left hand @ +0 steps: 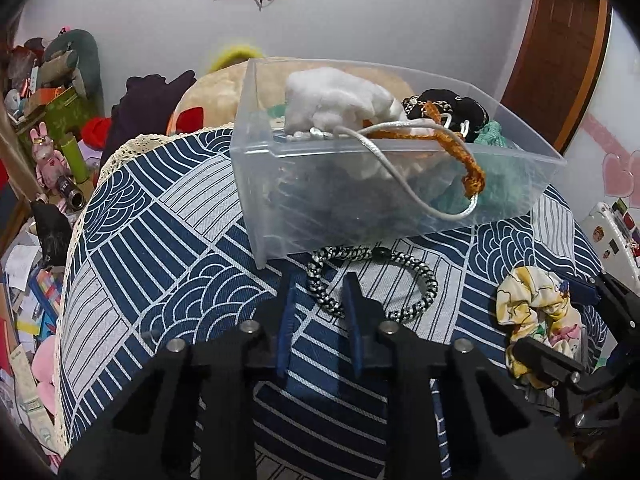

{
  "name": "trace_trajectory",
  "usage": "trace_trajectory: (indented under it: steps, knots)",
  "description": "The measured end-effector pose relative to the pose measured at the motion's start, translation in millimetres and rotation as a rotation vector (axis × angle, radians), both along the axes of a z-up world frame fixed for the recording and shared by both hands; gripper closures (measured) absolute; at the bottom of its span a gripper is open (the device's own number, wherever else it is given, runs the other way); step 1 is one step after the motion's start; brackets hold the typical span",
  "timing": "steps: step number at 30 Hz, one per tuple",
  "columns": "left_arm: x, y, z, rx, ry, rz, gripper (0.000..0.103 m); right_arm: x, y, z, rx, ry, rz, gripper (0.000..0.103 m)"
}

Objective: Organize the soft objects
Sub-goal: 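Grasp the beaded bracelet with the left gripper while the right gripper grasps the floral scrunchie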

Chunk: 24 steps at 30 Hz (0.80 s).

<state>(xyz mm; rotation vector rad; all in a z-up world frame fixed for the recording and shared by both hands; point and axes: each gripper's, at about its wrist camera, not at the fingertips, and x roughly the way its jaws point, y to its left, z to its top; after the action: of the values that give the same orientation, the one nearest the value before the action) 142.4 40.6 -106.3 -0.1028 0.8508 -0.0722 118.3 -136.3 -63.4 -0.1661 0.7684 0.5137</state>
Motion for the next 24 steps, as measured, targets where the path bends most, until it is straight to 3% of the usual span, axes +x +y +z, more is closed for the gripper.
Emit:
trace_trajectory:
  steps: [4, 6, 11, 17, 24]
  knots:
    - [0, -3, -1, 0.017, -0.005, -0.002, 0.091, -2, 3, -1, -0.013, -0.02, 0.009, 0.041]
    - [-2, -5, -1, 0.029, -0.015, -0.006, 0.094, -3, 4, 0, -0.01, -0.021, 0.026, 0.058]
    - [-15, -10, 5, 0.038, -0.052, -0.021, 0.096, -4, 4, 1, 0.013, -0.009, 0.045, 0.08]
    - [-30, -11, 15, 0.02, -0.087, -0.022, 0.096, -5, 6, 6, 0.032, -0.008, 0.035, 0.088]
    - [-44, -7, 29, 0.006, -0.133, -0.018, 0.096, -4, -6, 20, 0.074, -0.044, 0.007, 0.09]
